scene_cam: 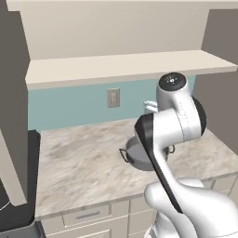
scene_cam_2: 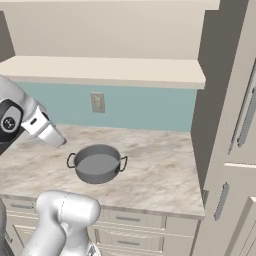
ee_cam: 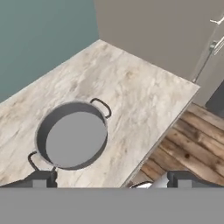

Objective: Pick the kettle from the cabinet and place it on a stove burner. Then pick the pot from the counter and place it on another stove burner. Finally, turn both burners on.

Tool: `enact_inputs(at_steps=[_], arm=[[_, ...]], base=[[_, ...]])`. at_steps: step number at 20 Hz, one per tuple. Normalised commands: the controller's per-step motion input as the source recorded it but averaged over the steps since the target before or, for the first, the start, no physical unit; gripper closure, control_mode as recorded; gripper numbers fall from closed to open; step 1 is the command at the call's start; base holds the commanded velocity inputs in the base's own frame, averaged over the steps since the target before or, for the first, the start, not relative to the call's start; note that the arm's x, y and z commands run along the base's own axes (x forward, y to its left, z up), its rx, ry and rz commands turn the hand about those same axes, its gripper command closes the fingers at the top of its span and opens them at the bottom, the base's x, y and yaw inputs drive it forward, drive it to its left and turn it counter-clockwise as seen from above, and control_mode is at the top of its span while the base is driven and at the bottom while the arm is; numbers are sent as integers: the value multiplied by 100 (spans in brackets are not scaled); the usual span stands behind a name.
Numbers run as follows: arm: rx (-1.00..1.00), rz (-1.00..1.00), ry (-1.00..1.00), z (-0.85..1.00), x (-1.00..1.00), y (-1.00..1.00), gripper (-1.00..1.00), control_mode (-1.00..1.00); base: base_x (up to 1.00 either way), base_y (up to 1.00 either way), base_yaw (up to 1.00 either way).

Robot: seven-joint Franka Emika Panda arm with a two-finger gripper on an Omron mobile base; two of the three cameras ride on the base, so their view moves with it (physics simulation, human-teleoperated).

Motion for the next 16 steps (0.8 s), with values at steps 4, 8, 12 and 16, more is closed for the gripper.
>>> enact_inputs(at_steps=[4,8,12,16], arm=[[0,31,15,0,0,23,-100,-100],[0,33,16,0,2,24,-100,-100],[0,32,16,0,8,27,-100,-100],[-4,28,16,-7,13,37,-100,-100]], base=[[0,0,0],[0,0,0],[0,0,0],[0,0,0]])
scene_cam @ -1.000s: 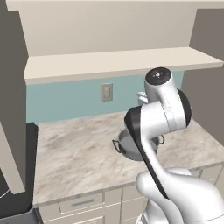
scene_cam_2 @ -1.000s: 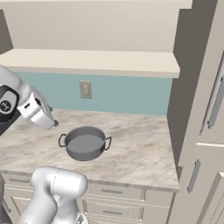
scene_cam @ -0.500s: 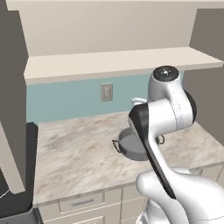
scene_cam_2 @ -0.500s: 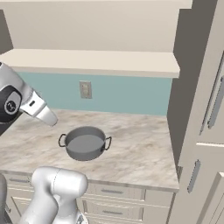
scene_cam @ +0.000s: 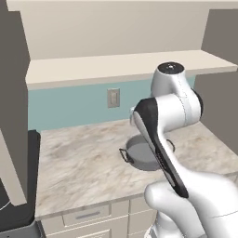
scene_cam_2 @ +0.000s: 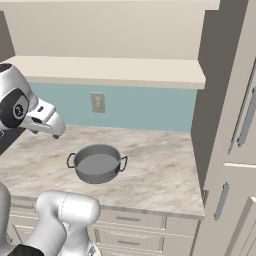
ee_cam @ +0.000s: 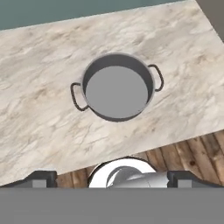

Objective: Pick the kettle from the cabinet and place it on a stove burner. Then pick the pot from the counter and place it on another stove burner. Finally, turn both burners on.

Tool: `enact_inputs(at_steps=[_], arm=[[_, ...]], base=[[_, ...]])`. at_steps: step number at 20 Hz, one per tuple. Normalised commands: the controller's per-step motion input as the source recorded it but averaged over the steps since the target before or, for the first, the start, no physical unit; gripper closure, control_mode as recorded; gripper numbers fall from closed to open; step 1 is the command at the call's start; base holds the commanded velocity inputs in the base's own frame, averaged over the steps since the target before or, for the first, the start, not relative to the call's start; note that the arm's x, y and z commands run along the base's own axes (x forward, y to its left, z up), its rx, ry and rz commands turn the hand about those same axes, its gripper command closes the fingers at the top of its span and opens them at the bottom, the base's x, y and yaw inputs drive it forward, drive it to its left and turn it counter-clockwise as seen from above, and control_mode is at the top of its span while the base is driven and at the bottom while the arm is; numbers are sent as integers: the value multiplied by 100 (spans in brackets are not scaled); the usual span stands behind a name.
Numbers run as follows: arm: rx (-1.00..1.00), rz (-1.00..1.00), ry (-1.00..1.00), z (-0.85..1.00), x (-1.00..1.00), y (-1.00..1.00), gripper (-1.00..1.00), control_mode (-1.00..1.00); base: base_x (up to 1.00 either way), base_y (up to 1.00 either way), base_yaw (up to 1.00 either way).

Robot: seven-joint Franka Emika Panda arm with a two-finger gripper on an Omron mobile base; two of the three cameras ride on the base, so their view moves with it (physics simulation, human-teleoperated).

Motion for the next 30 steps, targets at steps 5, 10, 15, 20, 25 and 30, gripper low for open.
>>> enact_inputs(at_steps=[5,10,15,20,25,30], arm=[[-8,20,7,-40,7,25,-100,-100],[-6,18,3,-42,11,7,-100,-100],[-6,15,0,-36,20,0,-100,-100],[-6,16,0,-31,26,0,-100,-100],[-4,14,0,-28,27,0,-100,-100],[-2,12,0,-28,30,4,-100,-100]], base=[[0,0,0],[0,0,0],[0,0,0],[0,0,0],[0,0,0],[0,0,0]])
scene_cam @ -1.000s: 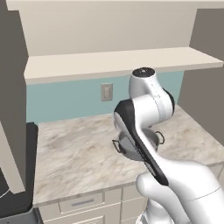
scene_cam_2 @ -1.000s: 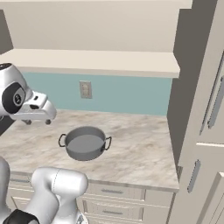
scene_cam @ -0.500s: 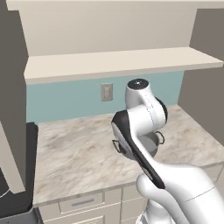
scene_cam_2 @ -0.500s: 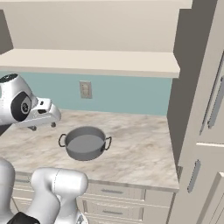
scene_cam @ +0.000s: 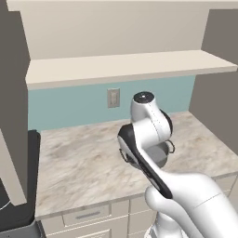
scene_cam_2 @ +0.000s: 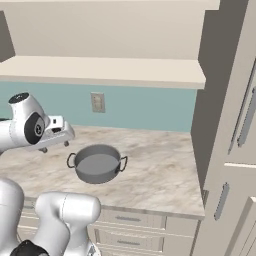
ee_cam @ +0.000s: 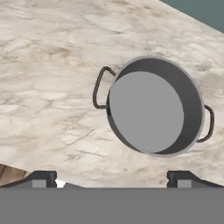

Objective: Pick the kettle from the cabinet and place it on a stove burner. Then pick the pot from the counter and place it on another stove burner. Finally, turn both burners on.

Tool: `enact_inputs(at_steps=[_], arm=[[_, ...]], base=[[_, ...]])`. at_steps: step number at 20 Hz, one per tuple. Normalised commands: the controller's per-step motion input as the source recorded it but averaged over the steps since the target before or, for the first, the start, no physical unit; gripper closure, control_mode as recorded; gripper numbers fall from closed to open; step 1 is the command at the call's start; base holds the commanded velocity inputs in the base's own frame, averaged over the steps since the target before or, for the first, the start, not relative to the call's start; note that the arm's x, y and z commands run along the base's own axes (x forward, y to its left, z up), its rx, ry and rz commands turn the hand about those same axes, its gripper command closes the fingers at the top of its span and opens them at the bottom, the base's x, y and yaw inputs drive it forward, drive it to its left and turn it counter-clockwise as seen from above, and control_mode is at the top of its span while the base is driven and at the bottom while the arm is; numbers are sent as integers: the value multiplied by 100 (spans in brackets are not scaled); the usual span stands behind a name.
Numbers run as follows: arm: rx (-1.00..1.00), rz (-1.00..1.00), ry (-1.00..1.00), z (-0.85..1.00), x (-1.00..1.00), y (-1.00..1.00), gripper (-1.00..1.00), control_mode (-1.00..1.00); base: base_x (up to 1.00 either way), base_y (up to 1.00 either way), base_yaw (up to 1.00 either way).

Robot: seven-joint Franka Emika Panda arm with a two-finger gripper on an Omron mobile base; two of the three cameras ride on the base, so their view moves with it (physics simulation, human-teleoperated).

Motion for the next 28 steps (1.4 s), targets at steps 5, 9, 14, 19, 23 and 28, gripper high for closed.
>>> enact_inputs(at_steps=[5,9,14,19,23,28], arm=[[-2,11,0,-31,29,7,-100,-100],[-4,6,0,-31,31,11,-100,-100],[-6,1,0,-28,33,8,-100,-100],[-7,0,0,-25,27,14,-100,-100],[-4,0,0,-20,20,13,-100,-100],[-2,0,0,-21,2,2,-100,-100]], base=[[0,0,0],[0,0,0],[0,0,0],[0,0,0],[0,0,0],[0,0,0]])
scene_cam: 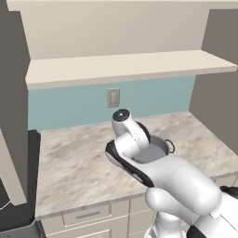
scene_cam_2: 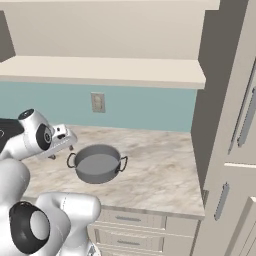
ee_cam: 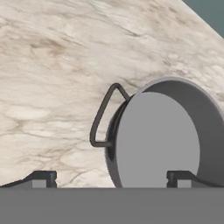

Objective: Pick the kettle from the cabinet and place it on a stove burner. Then pick the pot from the counter and place it on another stove burner. Finally, turn both burners on.

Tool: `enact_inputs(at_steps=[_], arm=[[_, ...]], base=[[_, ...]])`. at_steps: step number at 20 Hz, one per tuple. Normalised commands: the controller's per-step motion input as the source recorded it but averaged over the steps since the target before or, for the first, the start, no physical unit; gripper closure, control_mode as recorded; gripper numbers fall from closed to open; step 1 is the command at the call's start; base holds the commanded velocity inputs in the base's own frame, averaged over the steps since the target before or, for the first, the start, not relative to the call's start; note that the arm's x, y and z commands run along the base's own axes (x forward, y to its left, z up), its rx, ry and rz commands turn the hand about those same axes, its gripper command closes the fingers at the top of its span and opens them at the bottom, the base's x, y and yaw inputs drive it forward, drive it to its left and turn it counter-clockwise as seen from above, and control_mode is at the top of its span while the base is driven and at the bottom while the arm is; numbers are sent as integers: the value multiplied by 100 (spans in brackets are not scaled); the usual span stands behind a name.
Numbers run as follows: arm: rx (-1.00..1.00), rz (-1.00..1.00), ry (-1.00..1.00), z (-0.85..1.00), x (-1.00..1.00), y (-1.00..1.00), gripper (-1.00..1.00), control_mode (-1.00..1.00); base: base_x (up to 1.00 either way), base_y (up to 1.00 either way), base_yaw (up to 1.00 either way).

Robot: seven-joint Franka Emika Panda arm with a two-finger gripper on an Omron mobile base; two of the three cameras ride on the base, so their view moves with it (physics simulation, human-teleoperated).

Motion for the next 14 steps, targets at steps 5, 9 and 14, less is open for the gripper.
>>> enact_inputs(at_steps=[5,9,14], arm=[[-1,0,0,-24,0,0,-100,-100],[-1,0,-1,-22,1,0,-100,-100],[-1,0,-2,-16,7,0,-100,-100]], base=[[0,0,0],[0,0,0],[0,0,0]])
